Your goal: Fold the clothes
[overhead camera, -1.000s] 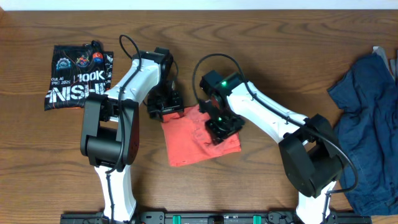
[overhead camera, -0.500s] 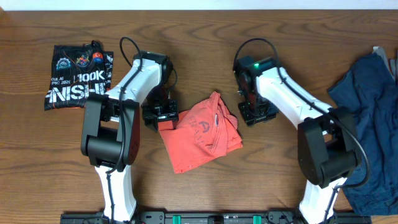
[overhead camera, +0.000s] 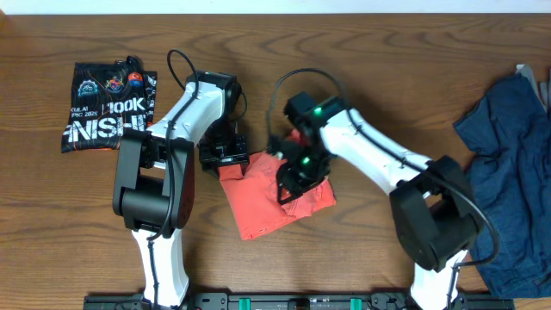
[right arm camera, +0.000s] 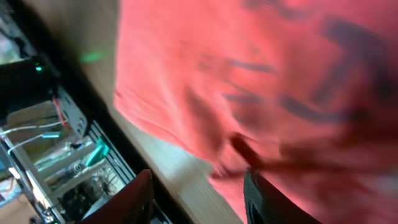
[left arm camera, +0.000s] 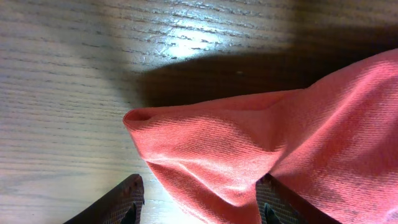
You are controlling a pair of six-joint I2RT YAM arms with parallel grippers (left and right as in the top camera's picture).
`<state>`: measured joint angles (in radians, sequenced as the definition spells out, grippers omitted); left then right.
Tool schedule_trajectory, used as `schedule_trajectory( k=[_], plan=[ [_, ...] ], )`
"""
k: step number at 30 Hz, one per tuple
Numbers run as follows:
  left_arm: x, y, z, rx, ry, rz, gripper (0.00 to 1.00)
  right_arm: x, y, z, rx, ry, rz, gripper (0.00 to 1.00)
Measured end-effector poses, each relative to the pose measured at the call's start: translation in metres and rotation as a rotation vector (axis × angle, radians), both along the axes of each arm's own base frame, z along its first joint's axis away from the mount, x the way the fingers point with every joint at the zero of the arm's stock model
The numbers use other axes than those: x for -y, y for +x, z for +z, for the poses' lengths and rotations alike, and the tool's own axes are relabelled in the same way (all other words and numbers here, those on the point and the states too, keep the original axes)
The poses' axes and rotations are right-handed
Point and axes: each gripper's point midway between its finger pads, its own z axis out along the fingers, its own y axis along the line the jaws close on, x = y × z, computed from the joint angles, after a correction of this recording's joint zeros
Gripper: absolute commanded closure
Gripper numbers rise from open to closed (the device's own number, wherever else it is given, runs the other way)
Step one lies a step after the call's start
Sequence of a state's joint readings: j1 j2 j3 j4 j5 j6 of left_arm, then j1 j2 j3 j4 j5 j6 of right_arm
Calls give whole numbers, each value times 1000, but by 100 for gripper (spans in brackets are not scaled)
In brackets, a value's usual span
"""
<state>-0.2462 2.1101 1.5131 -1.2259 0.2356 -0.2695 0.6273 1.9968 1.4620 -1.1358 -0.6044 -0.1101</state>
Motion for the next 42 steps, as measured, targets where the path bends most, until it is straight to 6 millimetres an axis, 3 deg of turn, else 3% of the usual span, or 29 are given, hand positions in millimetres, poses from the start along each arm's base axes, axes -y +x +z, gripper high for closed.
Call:
schedule_trajectory(
  k=[3,7,16,18,22,24,36,42],
  plan=[
    [0,0,0,0,0,0,41,-7,-3,0,9,10,11,53],
    [0,0,0,0,1,1,41,-1,-6,-8,26,-68,8,50],
    [0,1,0,4,0,4,40,18,-21,-51,103,-233,24,57],
    [0,1,0,4,0,3,41,20,-19,-54,125,-263,3,62],
    [0,1,0,5,0,4,41,28,-8,-57,195,-350,-59,91],
    [0,1,0,5,0,3,41,33,-4,-59,210,-394,-96,95],
    [0,1,-1,6,0,4,41,65,11,-50,307,-552,-183,99],
    [0,2,-1,6,0,4,41,102,38,-18,439,-640,-304,99]
  ],
)
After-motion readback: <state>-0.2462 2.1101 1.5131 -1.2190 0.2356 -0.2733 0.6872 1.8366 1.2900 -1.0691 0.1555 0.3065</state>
